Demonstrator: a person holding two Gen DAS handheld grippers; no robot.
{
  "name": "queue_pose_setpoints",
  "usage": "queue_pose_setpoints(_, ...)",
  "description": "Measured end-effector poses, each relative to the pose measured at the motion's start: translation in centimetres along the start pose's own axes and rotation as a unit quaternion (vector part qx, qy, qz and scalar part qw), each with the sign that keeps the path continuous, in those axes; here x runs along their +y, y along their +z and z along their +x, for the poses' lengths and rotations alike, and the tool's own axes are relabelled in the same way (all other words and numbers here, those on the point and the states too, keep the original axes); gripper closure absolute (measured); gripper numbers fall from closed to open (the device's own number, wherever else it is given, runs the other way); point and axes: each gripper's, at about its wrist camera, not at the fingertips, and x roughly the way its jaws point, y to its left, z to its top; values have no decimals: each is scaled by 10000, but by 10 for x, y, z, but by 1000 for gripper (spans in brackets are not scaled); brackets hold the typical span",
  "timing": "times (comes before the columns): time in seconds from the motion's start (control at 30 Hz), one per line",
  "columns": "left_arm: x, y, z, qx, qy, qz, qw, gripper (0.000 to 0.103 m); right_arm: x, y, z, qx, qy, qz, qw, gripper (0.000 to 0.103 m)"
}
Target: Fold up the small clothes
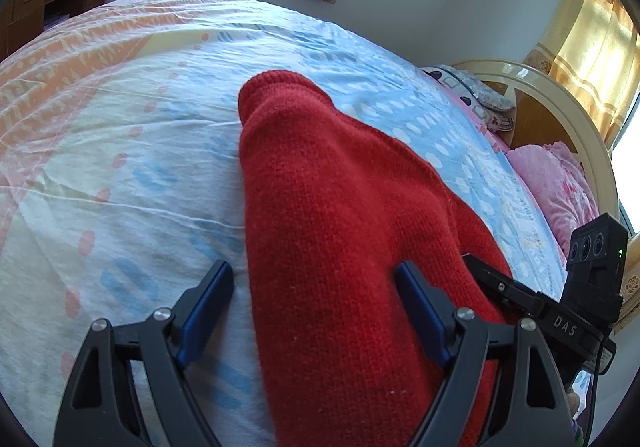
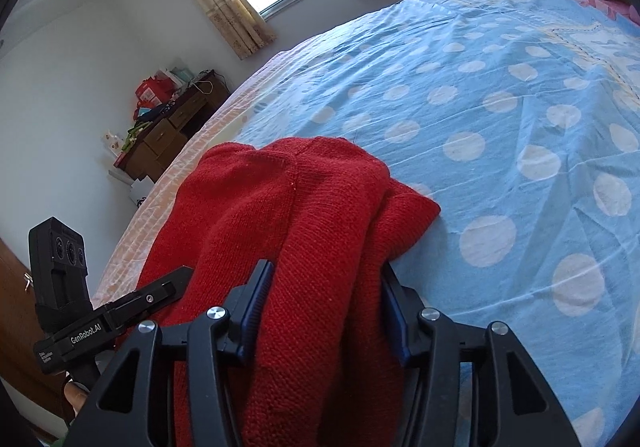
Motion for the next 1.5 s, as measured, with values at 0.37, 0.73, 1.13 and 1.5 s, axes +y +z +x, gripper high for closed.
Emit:
queue_pose_setpoints(0.37,-6,0,-2,-64,41,173,9998,40,15,-2,-3,-124,-324,-351,9988,59)
queue_pose_setpoints(0.73,-28,-4,-39,130,641,443,9969,60,59,-17,-37,-372,-803,-560,9945,66)
queue_pose_setpoints(1.13,-22,-65,-132,628,1337,362,9884,61,114,-91,-101,58,601,227,9979,67)
queue_pose_setpoints(1.5,-30,-91,-143,435,1643,393,9847,61,131,-124,-112,-26,314,269,9991,67)
